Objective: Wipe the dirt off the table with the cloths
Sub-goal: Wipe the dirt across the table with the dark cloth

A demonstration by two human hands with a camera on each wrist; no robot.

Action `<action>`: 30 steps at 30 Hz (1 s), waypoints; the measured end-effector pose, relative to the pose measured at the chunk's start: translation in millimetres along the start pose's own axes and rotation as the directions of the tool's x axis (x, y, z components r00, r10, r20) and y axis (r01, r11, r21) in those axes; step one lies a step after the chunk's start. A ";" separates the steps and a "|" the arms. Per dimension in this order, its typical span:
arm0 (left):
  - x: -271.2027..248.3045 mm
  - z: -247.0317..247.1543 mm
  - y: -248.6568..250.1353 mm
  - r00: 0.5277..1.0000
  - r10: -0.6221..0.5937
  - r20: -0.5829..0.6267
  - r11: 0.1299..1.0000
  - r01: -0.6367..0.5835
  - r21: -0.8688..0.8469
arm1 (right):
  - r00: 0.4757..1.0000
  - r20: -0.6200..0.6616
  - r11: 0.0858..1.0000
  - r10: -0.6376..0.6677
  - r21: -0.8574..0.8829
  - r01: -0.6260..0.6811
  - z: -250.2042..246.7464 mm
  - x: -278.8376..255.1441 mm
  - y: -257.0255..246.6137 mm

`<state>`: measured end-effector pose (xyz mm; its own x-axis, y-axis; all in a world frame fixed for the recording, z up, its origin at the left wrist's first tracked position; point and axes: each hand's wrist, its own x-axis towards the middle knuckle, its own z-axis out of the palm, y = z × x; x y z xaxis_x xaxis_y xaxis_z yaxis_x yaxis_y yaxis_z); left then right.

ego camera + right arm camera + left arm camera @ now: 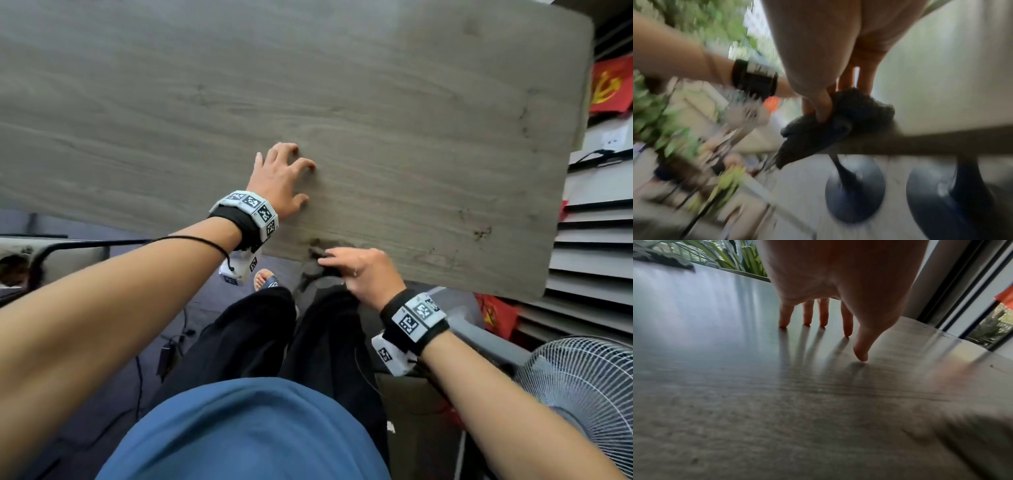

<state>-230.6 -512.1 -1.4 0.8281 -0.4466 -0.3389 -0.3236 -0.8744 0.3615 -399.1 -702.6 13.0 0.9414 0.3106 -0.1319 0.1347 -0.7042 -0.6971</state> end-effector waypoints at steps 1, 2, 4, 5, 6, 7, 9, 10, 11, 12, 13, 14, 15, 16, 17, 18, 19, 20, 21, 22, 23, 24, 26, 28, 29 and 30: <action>0.1 2.2 4.1 1.000 0.003 0.017 1.000 -0.004 0.022 | 0.993 -0.106 0.999 0.046 0.031 -0.043 -16.6 14.8 5.4; -0.2 3.8 7.5 1.000 0.004 0.029 0.999 -0.005 0.044 | 0.971 -0.220 0.995 0.095 0.050 -0.086 -33.8 32.3 14.3; -1.5 6.1 11.7 0.999 0.003 0.039 0.997 -0.006 0.076 | 0.903 -0.377 0.978 0.205 0.033 -0.208 -64.5 64.6 38.4; -1.9 7.1 13.0 0.999 0.007 0.036 0.996 -0.011 0.086 | 0.877 -0.404 0.959 0.259 -0.002 -0.284 -75.3 76.6 52.0; -2.6 8.0 14.1 0.999 0.013 0.036 0.995 -0.016 0.094 | 0.862 -0.401 0.934 0.310 -0.042 -0.355 -81.0 84.4 66.2; -3.3 9.3 14.9 0.999 0.020 0.038 0.995 -0.023 0.100 | 0.854 -0.383 0.910 0.352 -0.072 -0.408 -81.0 86.7 77.9; -4.5 12.0 17.2 0.998 0.029 0.049 0.991 -0.035 0.128 | 0.847 -0.377 0.893 0.375 -0.097 -0.439 -65.7 77.3 85.9; -5.3 14.2 19.7 0.998 0.030 0.052 0.989 -0.038 0.145 | 0.845 -0.403 0.899 0.351 -0.106 -0.424 -54.0 65.6 83.6; -5.9 17.0 23.3 0.998 0.029 0.051 0.987 -0.037 0.156 | 0.846 -0.427 0.909 0.319 -0.114 -0.400 -41.8 50.9 77.7; -6.1 19.3 27.0 0.998 0.027 0.048 0.986 -0.035 0.165 | 0.852 -0.438 0.921 0.288 -0.117 -0.372 -29.4 34.1 70.8; -5.5 21.8 31.8 0.999 0.031 0.045 0.984 -0.038 0.174 | 0.859 -0.435 0.928 0.270 -0.119 -0.353 -17.6 15.3 63.9; -3.3 23.6 38.5 0.998 0.037 0.041 0.983 -0.044 0.181 | 0.868 -0.417 0.932 0.268 -0.118 -0.344 -8.3 -4.1 57.9; -3.7 23.8 39.7 0.999 0.031 0.036 0.982 -0.038 0.185 | 0.887 -0.374 0.937 0.270 -0.112 -0.332 3.2 -19.7 49.0; -1.5 24.4 45.1 0.999 0.035 0.038 0.982 -0.042 0.186 | 0.903 -0.326 0.938 0.280 -0.106 -0.329 11.4 -36.4 42.7; 1.5 25.7 51.9 0.998 0.047 0.045 0.981 -0.055 0.187 | 0.916 -0.278 0.940 0.288 -0.100 -0.326 16.0 -51.7 37.7; 4.0 27.0 59.4 0.996 0.065 0.057 0.979 -0.075 0.189 | 0.927 -0.239 0.944 0.290 -0.085 -0.318 17.9 -64.2 34.2; 6.6 27.5 67.5 0.993 0.091 0.074 0.976 -0.104 0.189 | 0.931 -0.209 0.947 0.300 -0.052 -0.317 16.4 -73.5 32.4; 9.2 28.6 76.0 0.988 0.119 0.096 0.971 -0.136 0.195 | 0.928 -0.189 0.945 0.320 -0.007 -0.328 11.0 -78.8 31.2; 11.9 29.5 84.0 0.983 0.140 0.118 0.966 -0.162 0.203 | 0.921 -0.176 0.938 0.346 0.043 -0.344 2.3 -79.2 30.5; 14.8 29.8 91.3 0.979 0.151 0.140 0.961 -0.179 0.212 | 0.912 -0.173 0.928 0.372 0.096 -0.360 -9.6 -75.3 30.3; 17.7 30.8 98.3 0.976 0.153 0.156 0.958 -0.185 0.217 | 0.901 -0.190 0.919 0.390 0.149 -0.366 -24.7 -67.8 30.4; 20.7 31.6 104.4 0.975 0.148 0.165 0.958 -0.183 0.220 | 0.889 -0.235 0.915 0.394 0.188 -0.356 -42.3 -56.9 33.4; 25.8 32.6 114.3 0.978 0.120 0.172 0.964 -0.156 0.215 | 0.858 -0.360 0.930 0.365 0.182 -0.319 -83.6 -26.9 46.1; 29.8 32.3 120.6 0.979 0.080 0.186 0.970 -0.120 0.213 | 0.821 -0.456 0.938 0.343 0.126 -0.322 -125.5 9.3 70.0; 31.9 31.2 122.6 0.979 0.063 0.195 0.971 -0.105 0.213 | 0.801 -0.475 0.927 0.365 0.107 -0.359 -144.3 27.5 85.4; 33.7 29.7 124.5 0.977 0.048 0.207 0.973 -0.093 0.212 | 0.780 -0.473 0.904 0.409 0.096 -0.416 -160.3 44.9 102.1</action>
<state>-256.6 -641.6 6.4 0.6985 -0.5179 -0.4938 -0.4890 -0.8493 0.1991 -293.5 -862.9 49.0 0.9359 -0.3479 -0.0547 -0.2996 -0.7046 -0.6433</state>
